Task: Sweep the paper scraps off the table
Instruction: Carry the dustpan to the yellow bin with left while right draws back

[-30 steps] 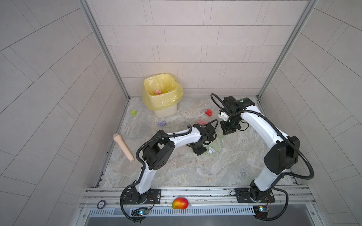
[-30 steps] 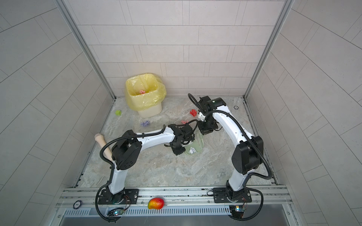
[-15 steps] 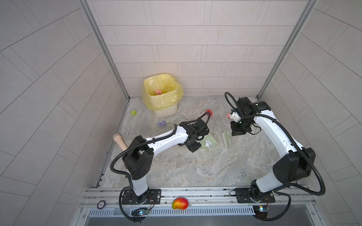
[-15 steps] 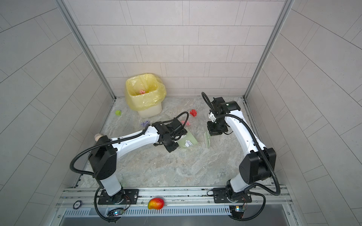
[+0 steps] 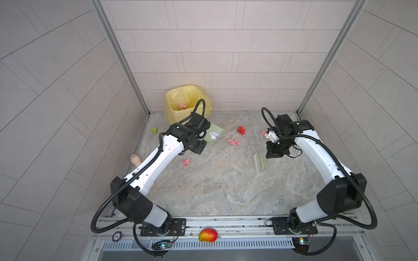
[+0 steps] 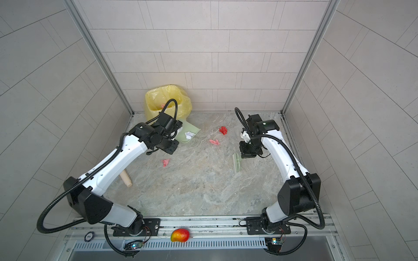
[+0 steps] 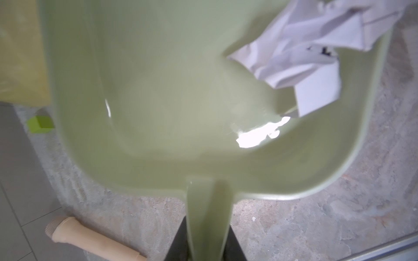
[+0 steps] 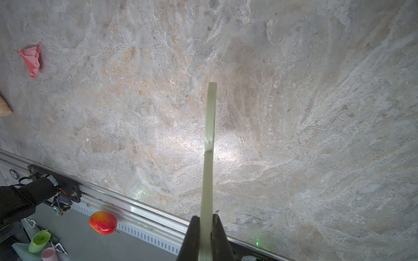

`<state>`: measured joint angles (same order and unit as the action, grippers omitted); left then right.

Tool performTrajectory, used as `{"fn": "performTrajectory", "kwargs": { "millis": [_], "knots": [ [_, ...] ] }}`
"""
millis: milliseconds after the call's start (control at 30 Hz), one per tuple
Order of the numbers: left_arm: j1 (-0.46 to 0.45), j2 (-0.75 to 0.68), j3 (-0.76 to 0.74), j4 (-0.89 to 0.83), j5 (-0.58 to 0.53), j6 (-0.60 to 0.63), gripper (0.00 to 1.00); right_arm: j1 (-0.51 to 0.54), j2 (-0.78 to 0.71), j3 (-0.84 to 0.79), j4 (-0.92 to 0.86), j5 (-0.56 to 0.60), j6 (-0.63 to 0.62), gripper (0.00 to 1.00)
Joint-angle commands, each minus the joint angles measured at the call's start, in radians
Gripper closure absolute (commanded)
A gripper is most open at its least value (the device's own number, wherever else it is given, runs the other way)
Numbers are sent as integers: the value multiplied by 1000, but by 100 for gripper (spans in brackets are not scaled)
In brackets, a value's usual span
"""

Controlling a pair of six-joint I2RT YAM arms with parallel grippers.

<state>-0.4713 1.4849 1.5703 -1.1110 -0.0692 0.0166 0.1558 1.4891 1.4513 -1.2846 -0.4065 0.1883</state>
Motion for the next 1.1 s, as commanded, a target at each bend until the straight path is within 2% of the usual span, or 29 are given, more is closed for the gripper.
{"fn": "performTrajectory", "kwargs": {
  "millis": [0, 300, 600, 833, 933, 1067],
  "knots": [
    [76, -45, 57, -92, -46, -16, 100, -16, -48, -24, -3, -33, -8, 100],
    [307, -53, 194, -105, -47, 27, 100, -54, -83, -58, -5, -63, -35, 100],
    [518, 73, 365, -143, -48, 98, 100, -83, -90, -52, -23, -80, -62, 100],
    [533, 242, 582, -207, -107, 128, 100, -91, -82, -45, -28, -90, -68, 100],
    [519, 338, 721, -263, -177, 145, 100, -93, -78, -39, -29, -96, -67, 100],
    [488, 416, 829, -282, -268, 175, 100, -95, -83, -39, -25, -103, -59, 100]
  ]
}}
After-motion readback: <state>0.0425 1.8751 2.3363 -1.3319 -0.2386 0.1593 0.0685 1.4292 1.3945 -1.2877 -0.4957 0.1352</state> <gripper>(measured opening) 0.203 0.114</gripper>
